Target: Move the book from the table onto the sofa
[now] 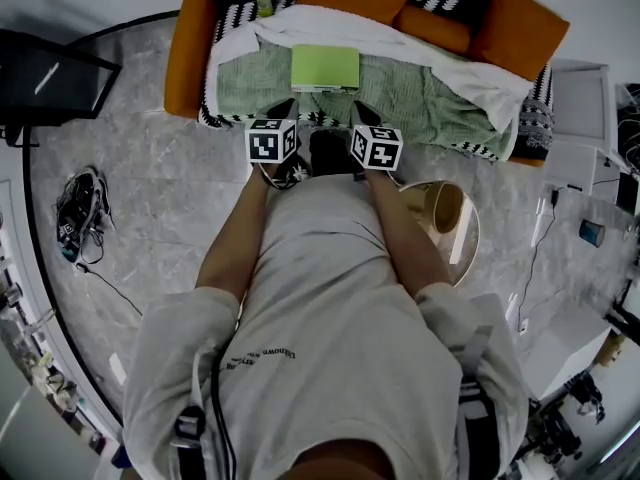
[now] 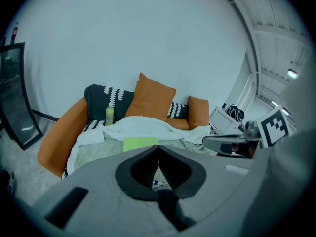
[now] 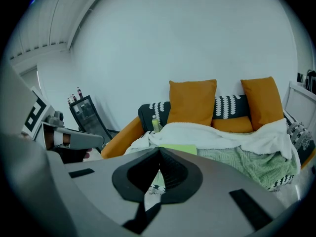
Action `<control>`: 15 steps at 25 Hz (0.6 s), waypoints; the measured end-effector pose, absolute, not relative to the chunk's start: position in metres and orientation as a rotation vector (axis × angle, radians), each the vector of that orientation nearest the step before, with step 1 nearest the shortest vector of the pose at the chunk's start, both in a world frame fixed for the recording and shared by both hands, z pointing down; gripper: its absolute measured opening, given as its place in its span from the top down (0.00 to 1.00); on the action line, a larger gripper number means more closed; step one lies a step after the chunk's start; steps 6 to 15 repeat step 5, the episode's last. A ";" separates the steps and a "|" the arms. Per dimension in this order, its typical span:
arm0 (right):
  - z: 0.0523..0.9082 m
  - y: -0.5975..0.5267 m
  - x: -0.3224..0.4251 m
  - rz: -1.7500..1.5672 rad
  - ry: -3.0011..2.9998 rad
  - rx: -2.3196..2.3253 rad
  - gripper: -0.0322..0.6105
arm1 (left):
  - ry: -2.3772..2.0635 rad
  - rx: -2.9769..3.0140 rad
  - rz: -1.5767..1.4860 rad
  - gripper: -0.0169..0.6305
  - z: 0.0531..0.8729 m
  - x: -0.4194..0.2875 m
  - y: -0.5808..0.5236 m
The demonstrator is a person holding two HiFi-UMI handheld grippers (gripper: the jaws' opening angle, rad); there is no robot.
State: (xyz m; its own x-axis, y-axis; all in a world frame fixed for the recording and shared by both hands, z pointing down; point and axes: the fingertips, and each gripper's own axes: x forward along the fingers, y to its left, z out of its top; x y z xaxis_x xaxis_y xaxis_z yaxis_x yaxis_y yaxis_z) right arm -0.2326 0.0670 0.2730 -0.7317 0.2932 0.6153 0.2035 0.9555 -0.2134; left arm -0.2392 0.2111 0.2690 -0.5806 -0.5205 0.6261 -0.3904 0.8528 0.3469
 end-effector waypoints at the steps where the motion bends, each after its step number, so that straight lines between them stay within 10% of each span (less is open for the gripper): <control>1: 0.273 0.068 -0.234 0.162 -2.414 -0.354 0.94 | -2.264 0.651 -0.224 0.96 0.269 -0.240 0.213; 15: 0.276 0.076 -0.241 0.102 -2.403 -0.381 0.94 | -2.283 0.616 -0.263 0.96 0.268 -0.245 0.225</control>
